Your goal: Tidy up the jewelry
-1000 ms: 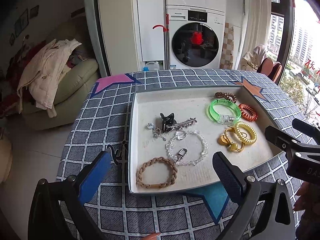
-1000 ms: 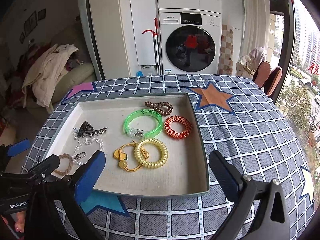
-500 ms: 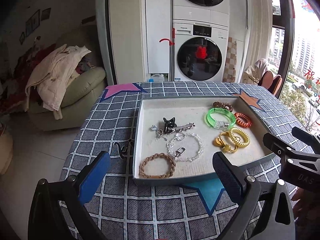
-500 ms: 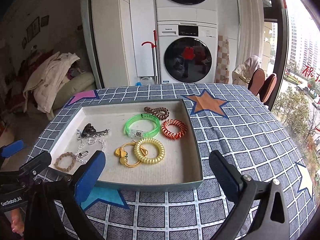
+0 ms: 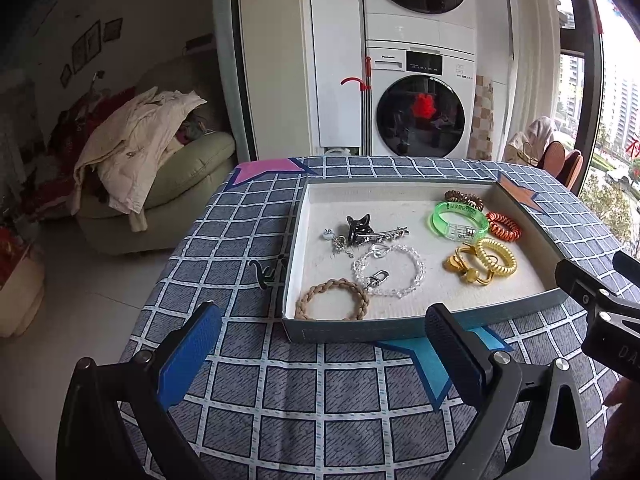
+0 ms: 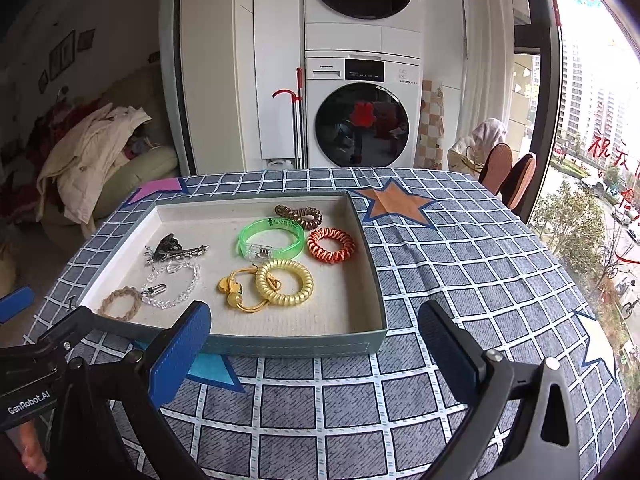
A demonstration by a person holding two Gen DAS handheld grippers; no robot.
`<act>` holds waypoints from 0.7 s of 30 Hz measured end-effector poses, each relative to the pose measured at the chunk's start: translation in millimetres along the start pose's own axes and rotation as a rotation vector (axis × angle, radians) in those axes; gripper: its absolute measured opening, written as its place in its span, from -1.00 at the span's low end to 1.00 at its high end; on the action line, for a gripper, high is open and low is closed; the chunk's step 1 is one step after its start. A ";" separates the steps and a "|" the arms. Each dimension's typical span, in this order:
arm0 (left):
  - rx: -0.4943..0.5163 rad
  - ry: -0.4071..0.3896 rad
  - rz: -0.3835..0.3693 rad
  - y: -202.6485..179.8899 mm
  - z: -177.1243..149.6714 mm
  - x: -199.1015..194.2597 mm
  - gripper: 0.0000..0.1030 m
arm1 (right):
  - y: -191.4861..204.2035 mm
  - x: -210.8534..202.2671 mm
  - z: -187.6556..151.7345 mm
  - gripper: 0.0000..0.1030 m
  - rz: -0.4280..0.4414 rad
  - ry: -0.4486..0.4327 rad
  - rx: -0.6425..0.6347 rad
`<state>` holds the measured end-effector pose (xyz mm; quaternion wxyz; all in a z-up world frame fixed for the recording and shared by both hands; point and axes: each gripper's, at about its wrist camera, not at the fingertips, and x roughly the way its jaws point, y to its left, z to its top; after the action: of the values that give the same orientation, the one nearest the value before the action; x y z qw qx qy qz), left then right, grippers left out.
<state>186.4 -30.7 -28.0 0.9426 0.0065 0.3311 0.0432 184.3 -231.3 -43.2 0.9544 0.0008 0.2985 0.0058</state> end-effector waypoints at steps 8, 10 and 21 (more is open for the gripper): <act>-0.004 -0.001 -0.003 -0.2 1.6 -1.3 1.00 | 4.5 -7.2 2.6 0.99 0.007 -0.021 -0.014; -0.003 -0.003 -0.004 -0.2 2.2 -1.7 1.00 | 5.3 -7.6 3.4 0.99 0.008 -0.023 -0.015; -0.001 -0.001 -0.004 -1.2 3.2 -2.5 1.00 | 5.1 -7.3 3.7 0.99 0.011 -0.023 -0.011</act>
<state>186.6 -32.0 -24.0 0.9428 0.0054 0.3307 0.0416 180.3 -226.3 -36.0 0.9577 -0.0029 0.2876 0.0126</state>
